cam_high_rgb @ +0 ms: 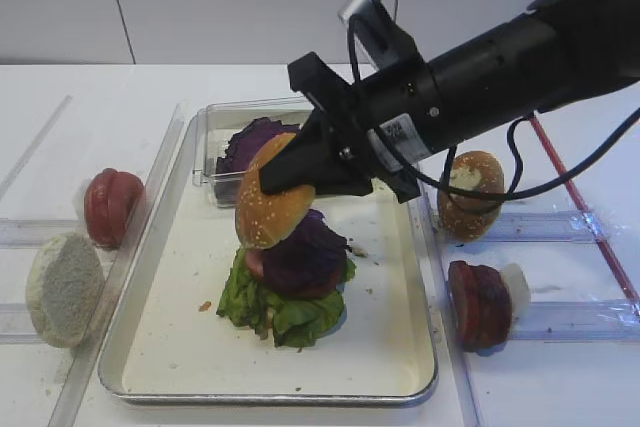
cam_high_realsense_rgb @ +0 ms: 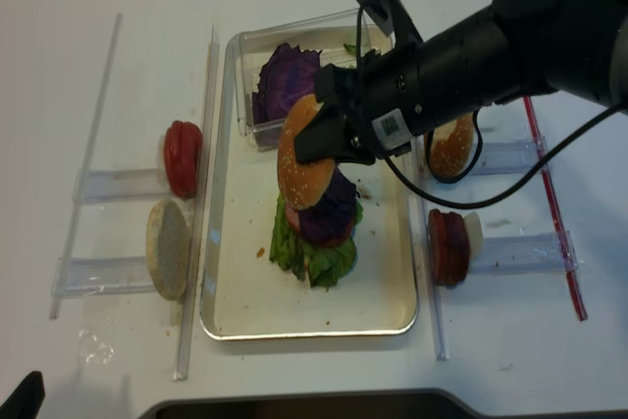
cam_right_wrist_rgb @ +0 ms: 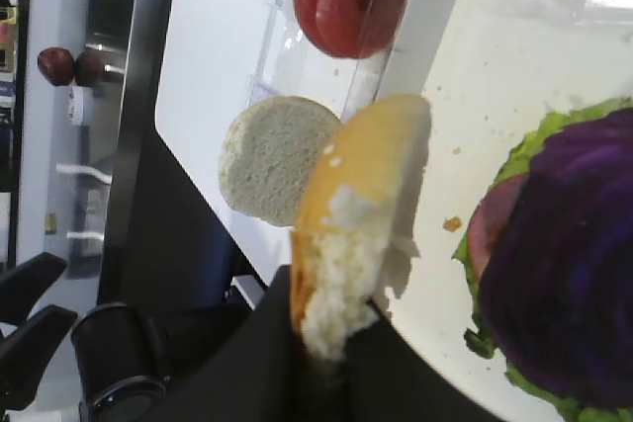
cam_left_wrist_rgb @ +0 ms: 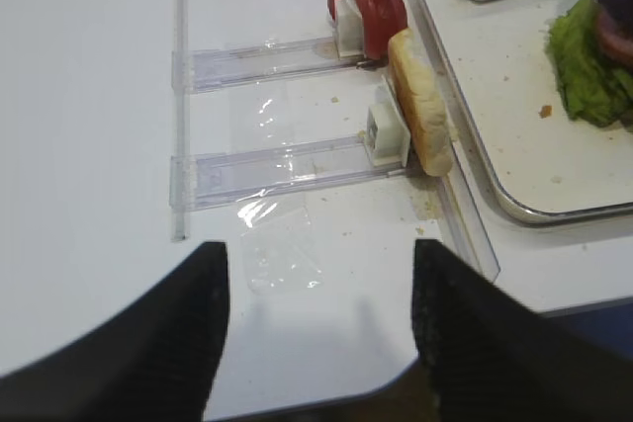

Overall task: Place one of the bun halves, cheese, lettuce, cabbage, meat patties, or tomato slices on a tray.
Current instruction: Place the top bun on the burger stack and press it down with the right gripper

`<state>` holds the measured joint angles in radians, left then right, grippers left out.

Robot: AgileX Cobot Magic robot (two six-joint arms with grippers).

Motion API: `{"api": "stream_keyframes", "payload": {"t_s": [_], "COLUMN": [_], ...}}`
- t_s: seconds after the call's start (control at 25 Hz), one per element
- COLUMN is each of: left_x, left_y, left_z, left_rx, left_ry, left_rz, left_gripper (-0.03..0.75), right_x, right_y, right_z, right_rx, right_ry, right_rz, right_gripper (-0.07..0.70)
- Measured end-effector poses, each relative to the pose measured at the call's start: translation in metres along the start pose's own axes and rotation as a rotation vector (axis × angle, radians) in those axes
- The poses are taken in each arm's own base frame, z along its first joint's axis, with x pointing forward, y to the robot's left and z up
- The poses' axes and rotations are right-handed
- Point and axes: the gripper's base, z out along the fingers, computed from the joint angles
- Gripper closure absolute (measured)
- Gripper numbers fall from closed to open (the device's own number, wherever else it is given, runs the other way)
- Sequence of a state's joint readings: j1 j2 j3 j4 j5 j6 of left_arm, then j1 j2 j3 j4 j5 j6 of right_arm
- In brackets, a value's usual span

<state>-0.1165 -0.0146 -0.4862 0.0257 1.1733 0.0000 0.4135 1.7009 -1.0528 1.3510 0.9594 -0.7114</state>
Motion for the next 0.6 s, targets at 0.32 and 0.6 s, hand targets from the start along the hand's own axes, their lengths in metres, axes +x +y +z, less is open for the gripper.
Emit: {"api": "stream_keyframes", "payload": {"t_s": [0.32,0.6], "left_x": [0.000,0.000], "left_y": [0.000,0.000], "left_z": [0.000,0.000], "left_rx": [0.000,0.000], "left_ry": [0.000,0.000], "left_rz": [0.000,0.000], "left_gripper": [0.325,0.324], "right_x": [0.002,0.000], "right_y": [-0.023,-0.025], "right_z": [0.016,0.017], "right_rx": [-0.014,0.006], "right_ry": [0.064,0.047], "right_rz": [0.053,0.042], "right_gripper": [0.553,0.554]}}
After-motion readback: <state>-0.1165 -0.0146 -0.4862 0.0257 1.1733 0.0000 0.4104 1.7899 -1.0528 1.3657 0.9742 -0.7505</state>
